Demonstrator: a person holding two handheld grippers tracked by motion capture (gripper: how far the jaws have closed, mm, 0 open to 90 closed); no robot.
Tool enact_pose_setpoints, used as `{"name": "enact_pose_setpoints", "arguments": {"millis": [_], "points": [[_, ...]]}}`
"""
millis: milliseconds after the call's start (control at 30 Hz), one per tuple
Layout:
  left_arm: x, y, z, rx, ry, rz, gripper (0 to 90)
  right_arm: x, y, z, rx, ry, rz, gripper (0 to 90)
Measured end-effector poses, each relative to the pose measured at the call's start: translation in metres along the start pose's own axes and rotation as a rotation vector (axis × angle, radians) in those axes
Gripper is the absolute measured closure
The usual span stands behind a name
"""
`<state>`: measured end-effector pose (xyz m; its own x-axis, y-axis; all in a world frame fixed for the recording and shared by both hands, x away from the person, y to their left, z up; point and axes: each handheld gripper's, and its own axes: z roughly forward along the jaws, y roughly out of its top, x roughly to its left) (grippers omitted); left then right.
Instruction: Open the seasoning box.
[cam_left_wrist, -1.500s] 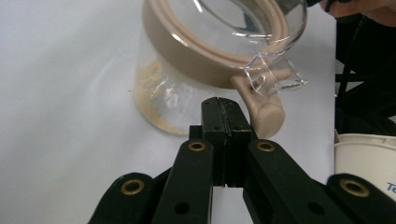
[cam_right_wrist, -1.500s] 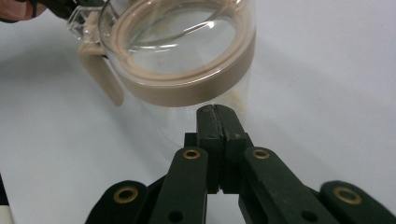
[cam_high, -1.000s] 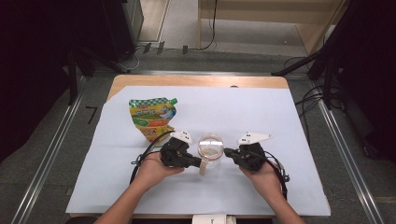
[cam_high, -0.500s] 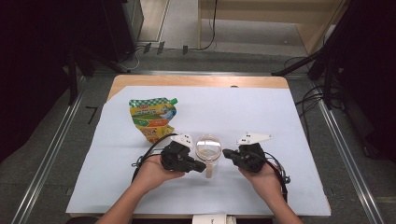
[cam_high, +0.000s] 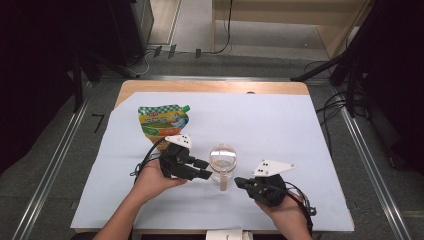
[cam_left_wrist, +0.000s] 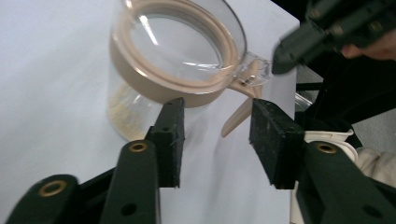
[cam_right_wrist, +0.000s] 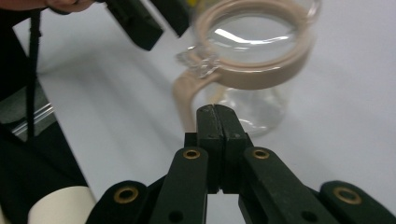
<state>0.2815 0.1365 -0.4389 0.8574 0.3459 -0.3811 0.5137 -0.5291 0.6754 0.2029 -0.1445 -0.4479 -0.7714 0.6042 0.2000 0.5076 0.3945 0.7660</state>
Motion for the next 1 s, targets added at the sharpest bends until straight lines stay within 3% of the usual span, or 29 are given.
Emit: {"name": "enact_pose_setpoints", "arguments": {"millis": [33,133,167,267,400,533,600,1000], "points": [[0.002,0.0,-0.002,-0.017,-0.007,-0.03,49.1,0.006,0.0,0.006,0.025,0.026,0.006,90.0],[0.005,0.0,-0.005,-0.041,-0.012,-0.034,45.1,0.011,0.001,0.013,0.056,0.055,0.003,90.0],[0.007,0.0,-0.008,-0.053,-0.011,-0.044,43.5,0.018,0.001,0.024,0.075,0.079,-0.024,90.0],[0.01,-0.001,-0.009,-0.046,0.001,-0.05,40.9,0.027,0.001,0.035,0.079,0.092,-0.053,90.0],[0.011,-0.001,-0.012,-0.065,0.003,-0.058,39.7,0.031,0.001,0.049,0.068,0.08,-0.055,90.0],[0.013,-0.002,-0.012,-0.055,0.007,-0.051,39.6,0.028,0.001,0.057,0.073,0.061,-0.04,90.0],[0.014,-0.002,-0.011,-0.051,0.01,-0.049,39.5,0.026,0.001,0.059,0.083,0.043,-0.034,90.0],[0.013,-0.002,-0.011,-0.057,0.028,-0.038,39.2,0.023,-0.002,0.055,0.076,0.037,-0.027,90.0]]}}
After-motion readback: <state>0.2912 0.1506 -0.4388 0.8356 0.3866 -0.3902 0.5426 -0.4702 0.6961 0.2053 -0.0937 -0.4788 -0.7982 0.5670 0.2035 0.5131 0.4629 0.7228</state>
